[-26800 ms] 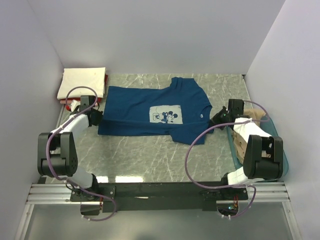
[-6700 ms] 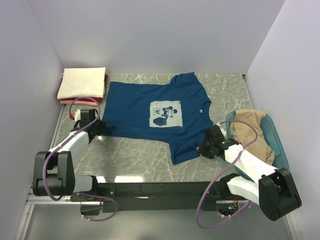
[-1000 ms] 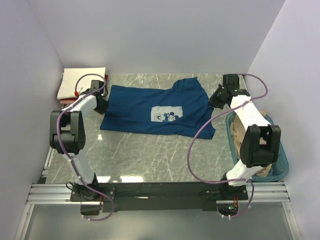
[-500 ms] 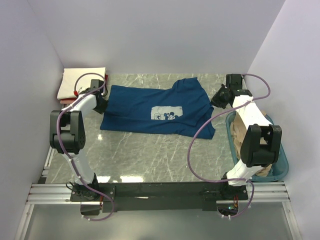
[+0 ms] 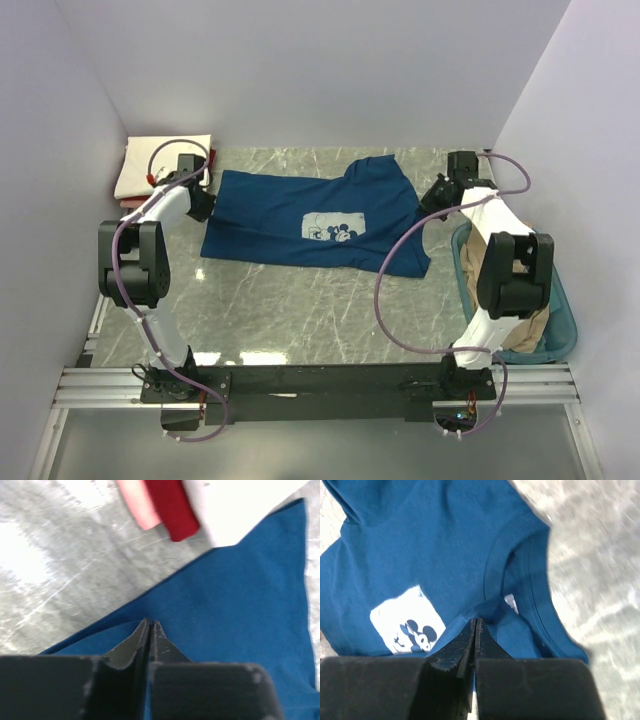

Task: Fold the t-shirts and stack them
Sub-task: Fold the tshirt

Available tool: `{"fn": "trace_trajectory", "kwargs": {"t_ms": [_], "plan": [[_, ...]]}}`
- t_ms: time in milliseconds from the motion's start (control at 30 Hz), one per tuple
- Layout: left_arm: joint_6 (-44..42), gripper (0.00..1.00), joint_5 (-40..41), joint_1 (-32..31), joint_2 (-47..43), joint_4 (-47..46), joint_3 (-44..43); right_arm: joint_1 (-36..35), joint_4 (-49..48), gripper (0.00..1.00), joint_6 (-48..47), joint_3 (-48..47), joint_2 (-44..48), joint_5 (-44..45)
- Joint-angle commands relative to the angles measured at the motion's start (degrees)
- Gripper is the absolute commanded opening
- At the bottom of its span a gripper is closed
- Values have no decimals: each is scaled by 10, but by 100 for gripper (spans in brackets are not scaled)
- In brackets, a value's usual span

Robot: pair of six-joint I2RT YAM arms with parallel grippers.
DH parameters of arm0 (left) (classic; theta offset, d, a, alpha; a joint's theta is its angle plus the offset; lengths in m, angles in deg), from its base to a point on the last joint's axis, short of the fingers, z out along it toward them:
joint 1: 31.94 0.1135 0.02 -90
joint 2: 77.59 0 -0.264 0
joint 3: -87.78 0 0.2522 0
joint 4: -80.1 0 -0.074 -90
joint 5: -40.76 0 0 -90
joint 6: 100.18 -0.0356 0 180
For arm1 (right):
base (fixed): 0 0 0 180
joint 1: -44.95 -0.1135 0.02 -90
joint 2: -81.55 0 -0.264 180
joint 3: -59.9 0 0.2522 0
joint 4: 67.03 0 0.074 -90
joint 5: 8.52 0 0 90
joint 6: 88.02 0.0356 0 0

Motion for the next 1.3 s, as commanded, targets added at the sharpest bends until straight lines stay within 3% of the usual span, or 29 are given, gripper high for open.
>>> {"fn": "trace_trajectory", "kwargs": {"t_ms": [0,33,67,167,233,367,600,733,1267], "plan": [[-30,15,-26,6,2,-37,-26,2,-24,4,-18,-57,-32,-25],[-35,22,-34,7,-2,-43,-26,1,-12,8,-21,-70,-54,-28],[-42,38,-41,7,-5,-49,-25,-1,-9,20,-27,-90,-61,-32],[-57,55,-60,7,-34,-79,-6,-9,-5,46,-37,-112,-70,-24],[-57,58,-72,5,-66,-96,22,-22,9,51,-43,-123,-60,-9],[-34,60,-44,-6,-130,-91,80,-79,19,50,-37,-86,-24,40],[39,59,-60,-38,-251,-162,271,-152,-99,48,12,131,85,58],[29,59,-66,-59,-287,-182,317,-156,-137,46,34,205,93,62],[-7,58,-71,-64,-368,-161,356,-154,-190,42,83,231,74,87]]}}
